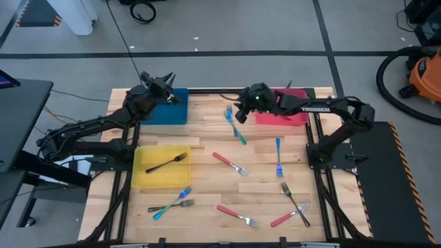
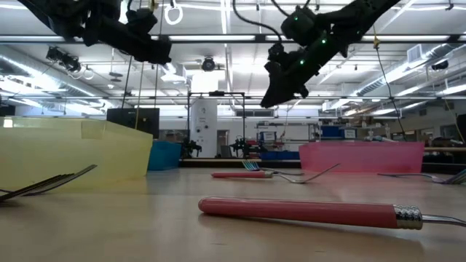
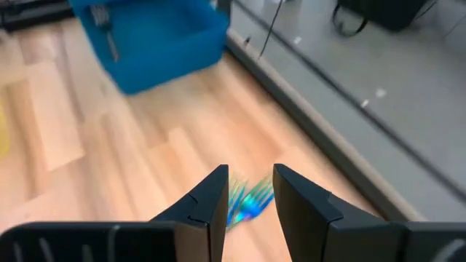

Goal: Sort silverware by color (type)
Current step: Put the blue fork into the blue bin

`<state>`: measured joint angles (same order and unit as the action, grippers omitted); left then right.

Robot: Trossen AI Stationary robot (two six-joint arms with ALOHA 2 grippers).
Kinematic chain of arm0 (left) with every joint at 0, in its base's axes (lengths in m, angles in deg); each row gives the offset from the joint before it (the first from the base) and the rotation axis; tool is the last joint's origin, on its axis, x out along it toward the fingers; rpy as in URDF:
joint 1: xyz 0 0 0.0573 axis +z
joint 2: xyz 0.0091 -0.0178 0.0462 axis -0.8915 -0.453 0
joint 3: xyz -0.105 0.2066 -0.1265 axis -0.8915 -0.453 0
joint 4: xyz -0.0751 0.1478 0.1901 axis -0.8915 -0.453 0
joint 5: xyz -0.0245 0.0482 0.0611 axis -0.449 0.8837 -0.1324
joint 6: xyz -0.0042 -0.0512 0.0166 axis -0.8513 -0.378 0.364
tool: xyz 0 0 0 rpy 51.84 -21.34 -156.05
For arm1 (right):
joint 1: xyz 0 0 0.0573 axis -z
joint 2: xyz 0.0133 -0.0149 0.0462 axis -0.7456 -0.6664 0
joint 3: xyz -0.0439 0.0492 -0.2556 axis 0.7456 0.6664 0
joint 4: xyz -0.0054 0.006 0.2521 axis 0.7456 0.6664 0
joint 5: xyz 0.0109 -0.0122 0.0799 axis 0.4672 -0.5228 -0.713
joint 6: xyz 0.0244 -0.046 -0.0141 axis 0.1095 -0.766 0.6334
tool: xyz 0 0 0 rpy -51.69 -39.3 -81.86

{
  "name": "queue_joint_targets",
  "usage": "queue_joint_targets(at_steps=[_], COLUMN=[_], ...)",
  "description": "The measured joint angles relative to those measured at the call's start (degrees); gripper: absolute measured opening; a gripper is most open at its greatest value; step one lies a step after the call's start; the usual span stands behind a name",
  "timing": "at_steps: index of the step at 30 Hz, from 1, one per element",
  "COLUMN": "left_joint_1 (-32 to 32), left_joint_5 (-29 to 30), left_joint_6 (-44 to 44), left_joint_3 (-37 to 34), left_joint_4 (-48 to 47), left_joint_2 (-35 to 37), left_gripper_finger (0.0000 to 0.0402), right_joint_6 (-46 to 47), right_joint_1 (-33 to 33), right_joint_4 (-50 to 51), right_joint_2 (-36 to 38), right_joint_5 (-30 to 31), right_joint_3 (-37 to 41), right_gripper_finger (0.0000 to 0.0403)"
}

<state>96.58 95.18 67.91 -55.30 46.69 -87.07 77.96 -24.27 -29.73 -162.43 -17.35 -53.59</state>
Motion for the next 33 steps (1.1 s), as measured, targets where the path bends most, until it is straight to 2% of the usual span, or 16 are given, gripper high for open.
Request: queue_joint_targets(at_steps=[4,15,33], left_joint_1=[0.0,0.0,0.0], left_joint_5=[0.0,0.0,0.0], left_joint_6=[-0.2,-1.0,-1.5], left_joint_3=[-0.1,-0.1,-0.1], left_joint_4=[-3.3,-4.7,-6.3], left_joint_2=[0.0,-0.1,-0.1], left_gripper_finger=[0.0055,0.0055,0.0055], right_joint_6=[2.0,5.9,11.7], right_joint_1=[-1.6,-5.1,-7.0], right_joint_4=[2.4,5.5,3.8], right_joint_2=[-3.0,-8.5,-17.2], right_joint_5=[-0.4,-0.7,0.5], right_joint_3=[0.0,0.0,0.0], right_gripper_finger=[0.0117,0.0117,0.0117])
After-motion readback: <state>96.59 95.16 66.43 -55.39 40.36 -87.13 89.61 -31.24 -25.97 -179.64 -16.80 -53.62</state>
